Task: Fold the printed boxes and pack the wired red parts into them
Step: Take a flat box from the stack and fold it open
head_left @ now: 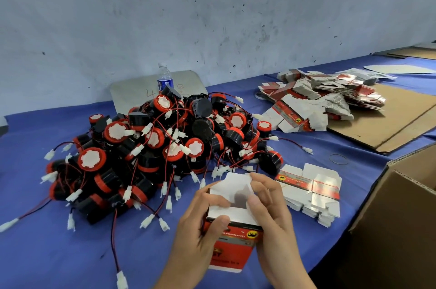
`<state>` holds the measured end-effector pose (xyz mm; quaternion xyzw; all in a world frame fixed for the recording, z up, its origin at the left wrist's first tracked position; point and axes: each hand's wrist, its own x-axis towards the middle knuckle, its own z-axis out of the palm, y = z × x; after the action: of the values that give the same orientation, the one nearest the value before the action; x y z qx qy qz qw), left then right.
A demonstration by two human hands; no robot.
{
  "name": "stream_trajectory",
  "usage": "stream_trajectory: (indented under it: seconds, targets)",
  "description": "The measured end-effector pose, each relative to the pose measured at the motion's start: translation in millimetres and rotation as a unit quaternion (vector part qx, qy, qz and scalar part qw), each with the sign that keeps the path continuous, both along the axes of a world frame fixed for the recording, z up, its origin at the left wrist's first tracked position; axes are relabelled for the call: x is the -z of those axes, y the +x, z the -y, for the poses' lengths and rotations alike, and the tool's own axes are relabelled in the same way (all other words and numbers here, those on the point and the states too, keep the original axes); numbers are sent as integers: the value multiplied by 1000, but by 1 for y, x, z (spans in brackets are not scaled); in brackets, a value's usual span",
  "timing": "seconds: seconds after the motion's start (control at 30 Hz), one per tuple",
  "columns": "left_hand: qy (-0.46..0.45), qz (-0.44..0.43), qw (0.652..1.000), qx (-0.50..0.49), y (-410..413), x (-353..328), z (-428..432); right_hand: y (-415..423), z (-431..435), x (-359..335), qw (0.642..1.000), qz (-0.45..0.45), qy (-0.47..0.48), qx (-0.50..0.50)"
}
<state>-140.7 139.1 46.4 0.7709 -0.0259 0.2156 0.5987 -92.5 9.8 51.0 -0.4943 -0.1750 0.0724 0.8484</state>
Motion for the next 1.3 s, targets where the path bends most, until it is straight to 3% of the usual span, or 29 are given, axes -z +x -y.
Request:
stream_trajectory:
  seconds: [0.17,0.3,0.43,0.53,0.7,0.9,1.07,1.2,1.3]
  targets:
    - [0,12,1000,26,-2,-3,-1,1,6,2,987,-88,97,-96]
    - [52,20,998,42,-1,-2,-3,2,8,6,993,-64,46,-92]
    - [14,10,998,58,-2,0,-6,3,13,6,994,66,-57,-62]
    - [-11,24,997,73,-1,-1,-8,4,14,5,989,59,-112,-75]
    - [47,-8,995,93,-2,4,-14,16,22,-4,971,42,-172,-160]
    - [103,-43,991,80,-3,9,-20,19,16,-11,947,113,-265,-142]
    - [124,-20,988,93,-4,2,-24,24,24,-14,954,7,-176,-242]
    - [197,-41,974,108,-11,5,-32,34,32,-12,916,-13,-292,-275]
    - [243,-96,963,71,-20,12,-43,33,33,-13,943,-2,-246,-226]
